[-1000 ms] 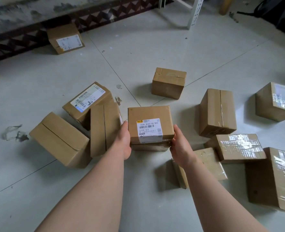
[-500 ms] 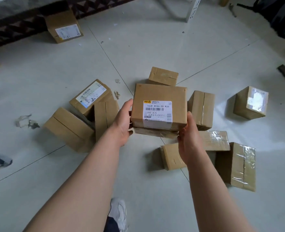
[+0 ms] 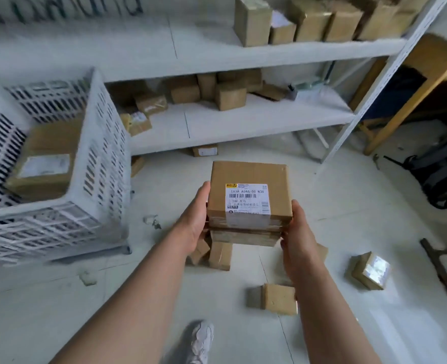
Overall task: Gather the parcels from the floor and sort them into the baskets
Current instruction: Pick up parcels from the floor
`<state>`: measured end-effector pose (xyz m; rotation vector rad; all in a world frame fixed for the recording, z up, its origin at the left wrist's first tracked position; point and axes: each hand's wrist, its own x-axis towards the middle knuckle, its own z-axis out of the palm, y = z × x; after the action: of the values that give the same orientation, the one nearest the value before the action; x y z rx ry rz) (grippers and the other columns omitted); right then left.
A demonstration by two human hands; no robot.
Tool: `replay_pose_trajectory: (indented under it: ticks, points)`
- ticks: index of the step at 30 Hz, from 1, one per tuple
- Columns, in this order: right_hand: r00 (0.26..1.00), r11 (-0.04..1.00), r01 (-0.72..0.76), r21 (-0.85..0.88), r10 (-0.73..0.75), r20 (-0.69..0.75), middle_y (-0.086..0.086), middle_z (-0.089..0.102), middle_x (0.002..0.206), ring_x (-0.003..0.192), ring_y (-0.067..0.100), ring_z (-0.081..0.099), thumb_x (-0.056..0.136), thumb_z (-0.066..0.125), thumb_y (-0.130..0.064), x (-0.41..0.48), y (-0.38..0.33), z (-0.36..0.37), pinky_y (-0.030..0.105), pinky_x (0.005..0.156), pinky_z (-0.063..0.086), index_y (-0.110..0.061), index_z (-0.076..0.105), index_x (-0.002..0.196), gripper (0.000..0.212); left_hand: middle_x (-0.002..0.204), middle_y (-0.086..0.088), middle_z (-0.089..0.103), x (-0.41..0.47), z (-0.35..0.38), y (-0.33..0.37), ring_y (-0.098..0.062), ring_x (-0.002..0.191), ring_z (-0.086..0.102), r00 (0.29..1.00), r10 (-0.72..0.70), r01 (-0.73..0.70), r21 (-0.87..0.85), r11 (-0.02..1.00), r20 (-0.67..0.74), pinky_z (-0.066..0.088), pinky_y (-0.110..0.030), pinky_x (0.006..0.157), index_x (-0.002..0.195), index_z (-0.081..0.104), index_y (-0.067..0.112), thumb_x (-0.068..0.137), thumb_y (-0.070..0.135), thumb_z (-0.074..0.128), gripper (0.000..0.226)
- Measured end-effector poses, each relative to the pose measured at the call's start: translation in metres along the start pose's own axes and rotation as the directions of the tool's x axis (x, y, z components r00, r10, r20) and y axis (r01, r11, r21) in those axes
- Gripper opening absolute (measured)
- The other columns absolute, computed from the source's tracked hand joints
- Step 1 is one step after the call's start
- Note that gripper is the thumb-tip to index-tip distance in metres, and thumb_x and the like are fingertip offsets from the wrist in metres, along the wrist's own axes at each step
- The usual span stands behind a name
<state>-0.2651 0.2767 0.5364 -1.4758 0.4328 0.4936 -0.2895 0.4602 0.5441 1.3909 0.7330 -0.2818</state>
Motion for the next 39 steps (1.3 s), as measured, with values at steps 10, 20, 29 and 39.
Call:
replay_pose_trajectory:
  ticks: [10, 20, 29, 39]
  points:
    - [0.953, 0.987, 0.113, -0.111, -0.076, 0.293, -0.006, 0.067, 0.098, 0.102, 0.016, 0.057, 0.096, 0.035, -0.056, -0.157, -0.142, 0.15, 0.038, 0.104, 0.035, -0.029, 0.065, 0.094, 0.04, 0.117, -0.001, 0.065, -0.193, -0.152, 0.139, -0.027, 0.115, 0.055, 0.955, 0.118, -0.144, -0.076, 0.987, -0.272, 0.034, -0.05, 0.106, 0.105, 0.063, 0.034, 0.08, 0.081, 0.031, 0.062]
    - [0.87, 0.976, 0.121, -0.183, -0.016, 0.492, 0.001, 0.067, 0.115, 0.112, 0.022, 0.058, 0.089, 0.039, -0.069, -0.194, -0.157, 0.354, 0.033, 0.092, 0.035, -0.022, 0.061, 0.125, 0.063, 0.102, -0.006, 0.07, -0.218, -0.348, 0.172, -0.027, 0.106, 0.062, 0.912, 0.147, -0.23, -0.181, 0.956, -0.383, 0.045, -0.05, 0.1, 0.093, 0.068, 0.029, 0.094, 0.063, 0.032, 0.049]
    - [0.904, 0.966, -0.085, -0.242, 0.177, 0.389, 0.007, 0.07, 0.099, 0.092, 0.026, 0.064, 0.088, 0.049, -0.057, -0.136, -0.095, 0.469, 0.037, 0.08, 0.053, -0.013, 0.063, 0.119, 0.055, 0.111, -0.011, 0.068, -0.141, -0.47, 0.156, -0.028, 0.1, 0.063, 0.964, -0.135, 0.071, -0.268, 0.961, -0.228, 0.049, -0.044, 0.087, 0.101, 0.069, 0.02, 0.075, 0.084, 0.037, 0.077]
    - [0.82, 0.831, -0.342, -0.438, 0.491, 0.293, 0.01, 0.061, 0.076, 0.06, 0.021, 0.055, 0.078, 0.047, -0.049, -0.072, -0.049, 0.495, 0.025, 0.051, 0.04, -0.002, 0.061, 0.104, 0.056, 0.103, -0.012, 0.071, -0.055, -0.499, 0.108, -0.03, 0.096, 0.064, 0.899, -0.36, 0.287, -0.284, 0.915, -0.25, 0.047, -0.045, 0.096, 0.097, 0.064, 0.014, 0.082, 0.052, 0.048, 0.044]
